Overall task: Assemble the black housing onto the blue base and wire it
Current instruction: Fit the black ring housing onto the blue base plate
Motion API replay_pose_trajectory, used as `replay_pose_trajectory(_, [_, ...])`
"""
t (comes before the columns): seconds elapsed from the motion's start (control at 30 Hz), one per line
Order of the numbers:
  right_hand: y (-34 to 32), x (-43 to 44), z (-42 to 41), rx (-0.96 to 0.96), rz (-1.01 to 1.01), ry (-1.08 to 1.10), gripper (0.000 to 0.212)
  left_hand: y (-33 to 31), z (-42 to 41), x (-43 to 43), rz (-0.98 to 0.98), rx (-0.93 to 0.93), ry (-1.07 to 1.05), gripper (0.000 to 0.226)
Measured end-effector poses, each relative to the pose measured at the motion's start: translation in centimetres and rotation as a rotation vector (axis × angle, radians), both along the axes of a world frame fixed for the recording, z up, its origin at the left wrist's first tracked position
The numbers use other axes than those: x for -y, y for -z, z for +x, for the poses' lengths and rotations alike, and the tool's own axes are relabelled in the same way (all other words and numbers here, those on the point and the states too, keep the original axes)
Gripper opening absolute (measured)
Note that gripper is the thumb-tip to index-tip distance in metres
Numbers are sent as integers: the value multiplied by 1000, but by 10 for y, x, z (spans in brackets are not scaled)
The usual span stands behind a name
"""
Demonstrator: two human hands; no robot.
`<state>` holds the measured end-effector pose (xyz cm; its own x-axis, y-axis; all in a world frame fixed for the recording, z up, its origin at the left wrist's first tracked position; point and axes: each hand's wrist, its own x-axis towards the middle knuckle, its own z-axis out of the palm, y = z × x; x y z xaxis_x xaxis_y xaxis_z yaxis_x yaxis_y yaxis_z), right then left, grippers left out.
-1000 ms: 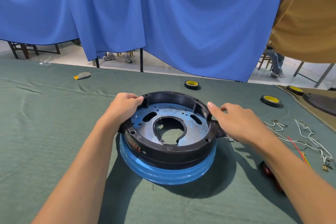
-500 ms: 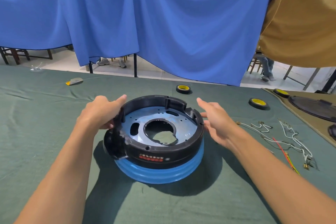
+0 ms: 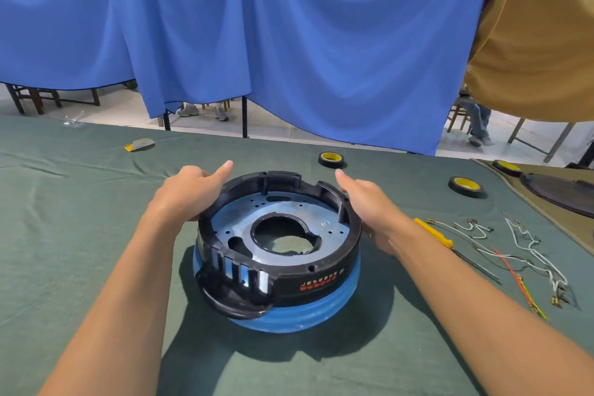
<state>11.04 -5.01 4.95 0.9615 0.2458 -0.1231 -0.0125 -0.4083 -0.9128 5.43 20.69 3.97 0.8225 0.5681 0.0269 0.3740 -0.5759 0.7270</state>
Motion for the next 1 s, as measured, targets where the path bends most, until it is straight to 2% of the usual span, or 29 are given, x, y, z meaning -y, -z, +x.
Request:
replay_pose_trajectory(0.07, [-1,-7,4,8,-21,-55,57,4,-1,3,-15,20,10,58])
replay_pose_trajectory(0.17, [-1,-6,12,114,-102,-49,48,10,-1,12,-215,106,135,52])
replay_pose_trajectory(0.27, [-1,0,15,243,-191,-34,17,10,0,14,-302,123,143,47])
replay_pose_trajectory(0.3, [-1,2,15,265,-210,-37,13,10,0,14,-305,123,132,43])
replay_pose_trajectory(0.47, [-6,-2,12,349,-276,-29,31,10,2,14,-304,126,111,30])
replay_pose_trajectory(0.83, [-10,-5,14,374,-198,119,49,10,2,18,-297,143,118,29])
replay_pose_trajectory(1.0, [-11,-2,13,432,-218,135,26,10,4,18,-284,141,118,31])
